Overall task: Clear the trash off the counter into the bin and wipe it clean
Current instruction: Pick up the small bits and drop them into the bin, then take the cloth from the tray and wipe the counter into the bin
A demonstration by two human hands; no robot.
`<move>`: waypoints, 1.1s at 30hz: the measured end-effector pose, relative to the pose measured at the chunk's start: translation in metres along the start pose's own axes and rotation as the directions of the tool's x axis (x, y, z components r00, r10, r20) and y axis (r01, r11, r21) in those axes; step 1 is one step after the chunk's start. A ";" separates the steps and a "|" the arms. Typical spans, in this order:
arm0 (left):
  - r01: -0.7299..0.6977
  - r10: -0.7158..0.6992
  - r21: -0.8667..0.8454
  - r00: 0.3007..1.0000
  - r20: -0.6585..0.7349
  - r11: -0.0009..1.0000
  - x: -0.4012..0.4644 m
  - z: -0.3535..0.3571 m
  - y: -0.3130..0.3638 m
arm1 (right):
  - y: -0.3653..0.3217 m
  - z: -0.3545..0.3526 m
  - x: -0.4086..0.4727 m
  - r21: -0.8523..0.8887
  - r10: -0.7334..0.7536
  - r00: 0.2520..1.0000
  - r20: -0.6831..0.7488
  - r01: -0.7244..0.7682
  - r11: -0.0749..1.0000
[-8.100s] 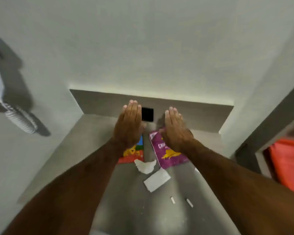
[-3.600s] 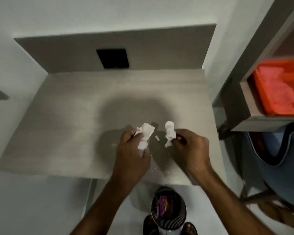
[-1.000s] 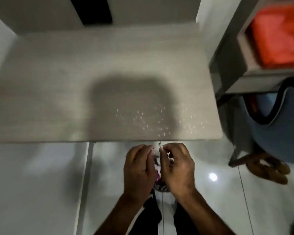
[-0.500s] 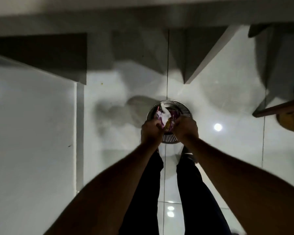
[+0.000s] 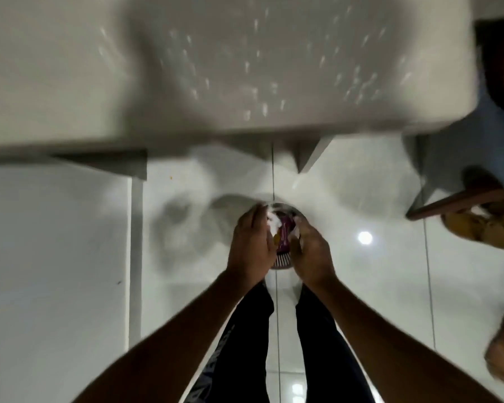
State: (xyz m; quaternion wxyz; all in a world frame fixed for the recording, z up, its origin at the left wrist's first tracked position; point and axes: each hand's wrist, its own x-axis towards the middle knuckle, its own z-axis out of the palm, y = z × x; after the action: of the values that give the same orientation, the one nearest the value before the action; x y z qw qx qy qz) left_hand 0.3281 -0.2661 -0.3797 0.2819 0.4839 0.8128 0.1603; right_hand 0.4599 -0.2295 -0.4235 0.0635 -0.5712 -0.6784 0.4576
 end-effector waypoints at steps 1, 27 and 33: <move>-0.079 0.080 0.011 0.997 -0.014 0.997 -0.007 -0.025 0.023 | -0.018 -0.017 -0.009 0.016 -0.029 0.999 -0.033 0.030 0.999; -0.219 0.317 0.474 0.939 -0.136 0.853 0.271 -0.241 0.290 | -0.233 -0.465 0.197 -0.164 -0.115 0.792 -0.599 0.019 0.986; -0.147 0.253 0.527 0.958 -0.135 0.837 0.302 -0.208 0.277 | -0.208 -0.499 0.259 -0.082 0.036 0.844 -0.535 -0.095 0.992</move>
State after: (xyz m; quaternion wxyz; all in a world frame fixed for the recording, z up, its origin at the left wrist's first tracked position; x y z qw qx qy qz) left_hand 0.2811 0.1341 -0.1596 0.0420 0.6052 0.7948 0.0151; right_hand 0.5267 0.2751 -0.1062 0.2031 -0.7011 -0.6375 0.2467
